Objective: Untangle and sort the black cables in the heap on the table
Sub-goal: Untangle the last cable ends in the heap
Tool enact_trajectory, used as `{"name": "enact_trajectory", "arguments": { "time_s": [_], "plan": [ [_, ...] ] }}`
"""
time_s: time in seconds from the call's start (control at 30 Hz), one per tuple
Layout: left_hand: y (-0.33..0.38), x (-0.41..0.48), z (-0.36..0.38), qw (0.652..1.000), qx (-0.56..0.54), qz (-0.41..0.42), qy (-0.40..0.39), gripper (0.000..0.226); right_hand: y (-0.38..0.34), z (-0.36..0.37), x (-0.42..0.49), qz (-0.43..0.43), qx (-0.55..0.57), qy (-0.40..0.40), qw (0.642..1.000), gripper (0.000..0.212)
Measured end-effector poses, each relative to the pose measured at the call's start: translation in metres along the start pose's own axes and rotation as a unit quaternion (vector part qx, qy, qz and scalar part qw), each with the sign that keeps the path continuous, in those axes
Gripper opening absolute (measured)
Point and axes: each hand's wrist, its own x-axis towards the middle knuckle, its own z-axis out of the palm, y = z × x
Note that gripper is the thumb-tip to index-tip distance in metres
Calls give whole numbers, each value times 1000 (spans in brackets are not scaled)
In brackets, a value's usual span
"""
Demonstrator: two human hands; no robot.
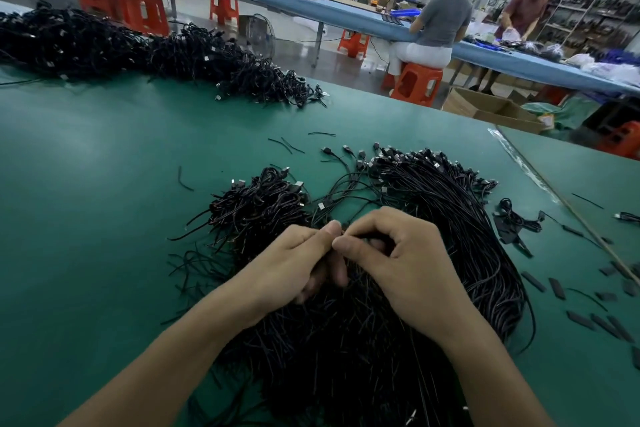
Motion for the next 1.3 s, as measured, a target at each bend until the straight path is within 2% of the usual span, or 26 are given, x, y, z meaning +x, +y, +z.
{"name": "enact_trajectory", "arguments": {
  "time_s": [0.1, 0.2, 0.27, 0.33, 0.4, 0.47, 0.53, 0.6, 0.63, 0.67, 0.77, 0.83, 0.97, 1.0, 1.07, 1.1, 1.17, 1.23, 1.3],
  "plan": [
    [9, -6, -3, 984, -155, -57, -71, 58, 3, 5, 3, 27, 95, 1, 995, 9],
    [16, -6, -9, 928, -352, -48, -111, 50, 5, 11, 1, 56, 120, -11, 991, 17],
    [19, -5, -12, 886, -455, 1, -89, 43, 5, 14, -3, 72, 75, -48, 993, 22],
    [20, -1, -11, 875, -482, 52, -20, 44, 1, 16, -10, 68, 27, -112, 991, 24],
    [18, 3, -9, 897, -425, 108, 47, 41, -4, 15, -15, 52, -10, -163, 985, 27],
    [12, 6, -6, 942, -278, 158, 99, 39, -8, 12, -17, 32, -55, -174, 983, 32],
    [5, 6, -4, 970, -76, 181, 141, 36, -12, 5, -13, 16, -74, -148, 986, 28],
    [2, 3, -2, 971, 108, 168, 131, 35, -12, -2, -9, 2, -72, -100, 992, 19],
    [2, 2, 0, 971, 156, 145, 112, 40, -12, -5, -7, -1, -66, -76, 995, 14],
    [1, 0, 1, 978, 157, 105, 87, 47, -11, -8, -5, -2, -53, -55, 997, 11],
    [4, -8, 2, 1000, 18, -22, -8, 62, -9, -13, 0, -6, 17, -12, 1000, 9],
    [8, -12, 0, 994, -88, -39, -59, 63, -7, -11, 4, 5, 78, 8, 997, 9],
    [19, -13, -8, 933, -333, -14, -135, 46, -5, 1, 4, 57, 116, 36, 991, 21],
    [22, -12, -8, 911, -392, 3, -128, 42, -5, 5, 2, 67, 106, 20, 992, 22],
    [26, -8, -7, 882, -465, 41, -62, 40, -8, 13, -4, 67, 70, -36, 995, 32],
    [26, -5, -6, 881, -468, 65, -15, 40, -10, 17, -8, 63, 49, -68, 994, 34],
    [22, 0, -3, 906, -401, 118, 65, 38, -14, 21, -14, 60, 2, -132, 989, 26],
    [13, 5, -1, 946, -248, 164, 131, 37, -15, 22, -19, 65, -56, -174, 981, 20],
    [5, 6, -1, 964, -51, 182, 188, 33, -17, 17, -20, 51, -88, -192, 976, 20]
  ]
}}
